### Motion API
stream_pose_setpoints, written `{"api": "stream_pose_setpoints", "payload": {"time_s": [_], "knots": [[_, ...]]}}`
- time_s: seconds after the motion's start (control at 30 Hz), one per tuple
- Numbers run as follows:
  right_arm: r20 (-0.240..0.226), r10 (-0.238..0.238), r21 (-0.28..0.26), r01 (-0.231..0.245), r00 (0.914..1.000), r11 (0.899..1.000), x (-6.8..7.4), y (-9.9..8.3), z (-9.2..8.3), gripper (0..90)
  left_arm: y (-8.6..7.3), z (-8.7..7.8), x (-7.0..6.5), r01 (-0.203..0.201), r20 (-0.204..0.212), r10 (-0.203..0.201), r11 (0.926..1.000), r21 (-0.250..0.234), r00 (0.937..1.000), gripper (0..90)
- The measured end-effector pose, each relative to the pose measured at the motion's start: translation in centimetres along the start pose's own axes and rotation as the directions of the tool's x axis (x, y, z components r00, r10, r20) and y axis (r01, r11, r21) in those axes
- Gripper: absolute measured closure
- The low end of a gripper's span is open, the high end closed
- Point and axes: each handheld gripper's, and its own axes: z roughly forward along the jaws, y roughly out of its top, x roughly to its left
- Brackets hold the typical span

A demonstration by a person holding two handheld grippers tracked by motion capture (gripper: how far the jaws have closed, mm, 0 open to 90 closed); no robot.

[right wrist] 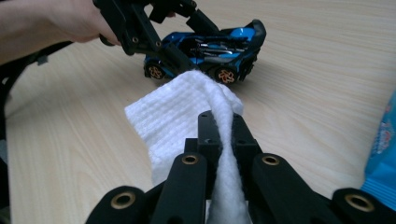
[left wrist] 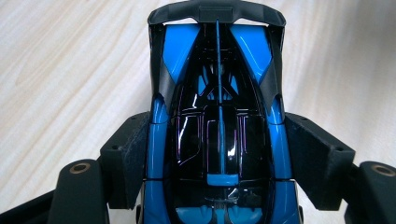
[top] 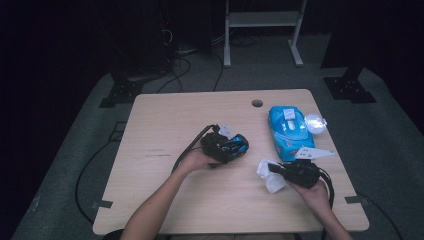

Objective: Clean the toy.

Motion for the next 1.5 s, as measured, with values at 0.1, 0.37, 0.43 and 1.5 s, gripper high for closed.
{"api": "stream_pose_setpoints", "payload": {"time_s": [0.1, 0.37, 0.43, 1.5], "knots": [[0.01, 0.003, 0.003, -0.003, 0.9999, 1.0, -0.5, 0.0, 0.1, 85.7, 0.2, 0.2, 0.5, 0.011, -0.007, -0.011, 0.9999, -0.003, 0.9999, 27.7], [0.041, 0.007, 0.062, -0.01, 0.9991, 0.998, -1.6, -0.4, 1.0, 85.6, -0.6, 1.1, 1.5, 0.033, -0.014, -0.033, 0.9991, 0.027, 0.9994, 27.6], [0.043, 0.008, 0.081, -0.011, 0.999, 0.997, -1.7, -0.6, 1.3, 85.3, -0.8, 1.2, 1.8, 0.036, -0.014, -0.035, 0.9988, 0.033, 0.9993, 27.6], [0.1, 0.041, -0.025, -0.038, 0.9942, 0.999, -2.0, -0.3, -0.2, 44.9, -2.0, -1.1, 1.4, 0.056, -0.001, -0.057, 0.9959, -0.071, 0.9984, 15.7]]}}
